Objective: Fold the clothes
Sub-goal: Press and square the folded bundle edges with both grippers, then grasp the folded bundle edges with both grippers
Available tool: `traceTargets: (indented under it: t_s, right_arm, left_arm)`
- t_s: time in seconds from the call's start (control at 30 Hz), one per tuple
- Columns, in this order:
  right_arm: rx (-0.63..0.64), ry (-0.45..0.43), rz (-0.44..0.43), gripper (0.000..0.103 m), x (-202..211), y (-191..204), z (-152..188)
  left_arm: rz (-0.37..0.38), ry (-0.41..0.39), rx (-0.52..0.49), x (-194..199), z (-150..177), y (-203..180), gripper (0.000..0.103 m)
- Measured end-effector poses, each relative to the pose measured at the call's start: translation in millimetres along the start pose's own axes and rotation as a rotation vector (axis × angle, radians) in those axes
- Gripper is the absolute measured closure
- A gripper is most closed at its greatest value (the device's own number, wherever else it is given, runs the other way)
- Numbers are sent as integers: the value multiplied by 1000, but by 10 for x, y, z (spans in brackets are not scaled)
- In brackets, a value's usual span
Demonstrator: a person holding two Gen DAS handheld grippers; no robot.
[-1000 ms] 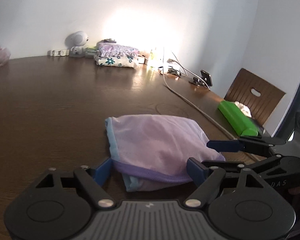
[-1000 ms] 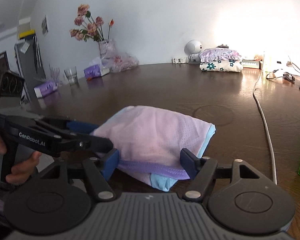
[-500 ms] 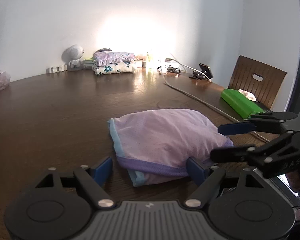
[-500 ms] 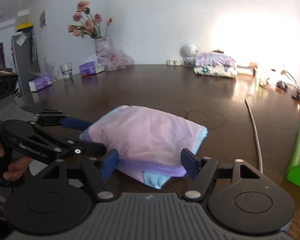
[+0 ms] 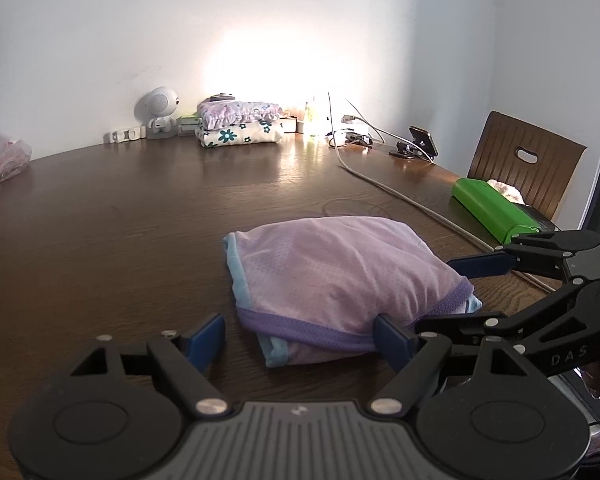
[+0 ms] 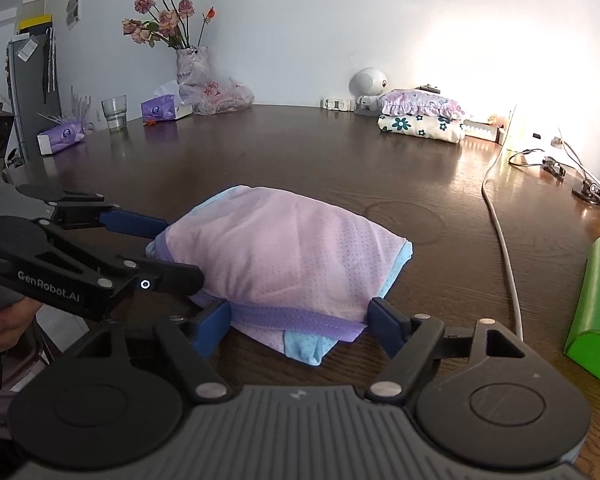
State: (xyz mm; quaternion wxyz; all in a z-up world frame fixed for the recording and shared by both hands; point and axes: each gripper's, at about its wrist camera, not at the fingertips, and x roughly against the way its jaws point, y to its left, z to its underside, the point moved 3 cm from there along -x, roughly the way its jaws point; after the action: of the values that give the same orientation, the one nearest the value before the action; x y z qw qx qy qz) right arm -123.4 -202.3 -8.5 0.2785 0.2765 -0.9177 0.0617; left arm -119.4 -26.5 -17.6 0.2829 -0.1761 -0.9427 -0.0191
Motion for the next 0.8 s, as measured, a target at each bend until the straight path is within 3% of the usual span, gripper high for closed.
traceTargets:
  t_s: [0.23,0.4,0.53,0.8]
  right_arm:
    - [4,18,20,27,-135,-44,-87]
    - [-30,54,65,29,-467,-261,-341]
    - [-40,101,66,30,-817,-435,-601]
    - [-36,143,46,29,-1426,-739,-1003]
  left_arm:
    - [43,-13,-72,-111,-49,6,33]
    - [22,17,-99,-415,-280,177,35]
    - [21,78,-59,-633,-522,316,48]
    - [22,184,22,-1154,-1024,747,53]
